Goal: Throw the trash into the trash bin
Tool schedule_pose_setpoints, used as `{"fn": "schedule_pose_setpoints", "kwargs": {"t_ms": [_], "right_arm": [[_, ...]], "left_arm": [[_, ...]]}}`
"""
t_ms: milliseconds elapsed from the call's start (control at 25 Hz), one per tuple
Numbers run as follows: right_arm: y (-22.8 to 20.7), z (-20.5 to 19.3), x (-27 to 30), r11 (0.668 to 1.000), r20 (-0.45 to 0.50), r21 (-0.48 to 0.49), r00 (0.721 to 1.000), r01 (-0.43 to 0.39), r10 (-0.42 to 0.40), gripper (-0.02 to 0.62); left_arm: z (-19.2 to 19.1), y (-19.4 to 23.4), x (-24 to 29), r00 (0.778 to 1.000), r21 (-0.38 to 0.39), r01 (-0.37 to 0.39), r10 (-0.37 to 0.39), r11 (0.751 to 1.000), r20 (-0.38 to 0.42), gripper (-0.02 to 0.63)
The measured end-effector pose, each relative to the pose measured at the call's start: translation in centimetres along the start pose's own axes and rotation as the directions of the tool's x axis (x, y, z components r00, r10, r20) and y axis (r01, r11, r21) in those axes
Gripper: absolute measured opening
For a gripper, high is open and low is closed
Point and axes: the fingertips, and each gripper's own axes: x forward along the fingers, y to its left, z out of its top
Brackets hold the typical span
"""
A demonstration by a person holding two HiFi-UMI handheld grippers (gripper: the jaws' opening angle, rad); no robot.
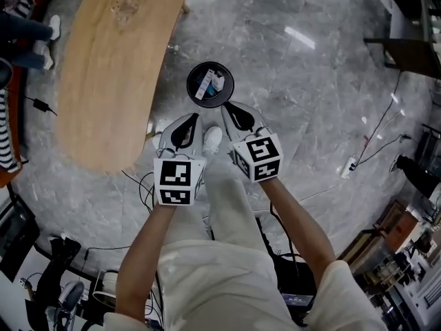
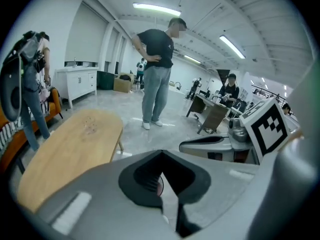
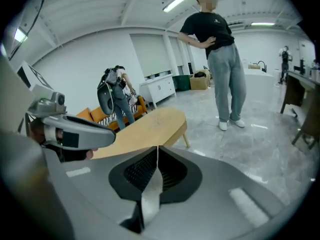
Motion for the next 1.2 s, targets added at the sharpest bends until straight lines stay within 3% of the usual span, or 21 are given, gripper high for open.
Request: {"fn": "schedule_pose_setpoints", "kwargs": {"t_ms": [480, 760, 880, 1200], "right_arm": [[6.6, 13.5, -12.5, 0.998, 0.247, -0.048, 0.968, -0.042, 0.053, 0.029], [11.4, 17.4, -17.3, 0.983, 0.301, -0.145, 0.942, -0.112, 0.151, 0.029], [12.9, 19.5, -18.0, 0.977, 0.317, -0.171, 0.931, -0.130, 0.179, 0.028], [19.7, 20.5, -24.4, 0.955, 0.368, -0.244, 0.894, -0.171, 0.255, 0.028]], "left_arm": [[11.4, -5.7, -12.3, 0.984, 0.069, -0.010, -0.002, 0.998, 0.177, 0.000], [14.1, -6.1, -19.3, 0.962, 0.038, -0.103, 0.090, 0.994, 0.259, 0.000], [16.0, -5.7, -21.6, 0.950, 0.040, -0.117, 0.100, 0.992, 0.297, 0.000], [16.1, -7.6, -29.6, 0.917, 0.054, -0.136, 0.105, 0.989, 0.385, 0.000]]}}
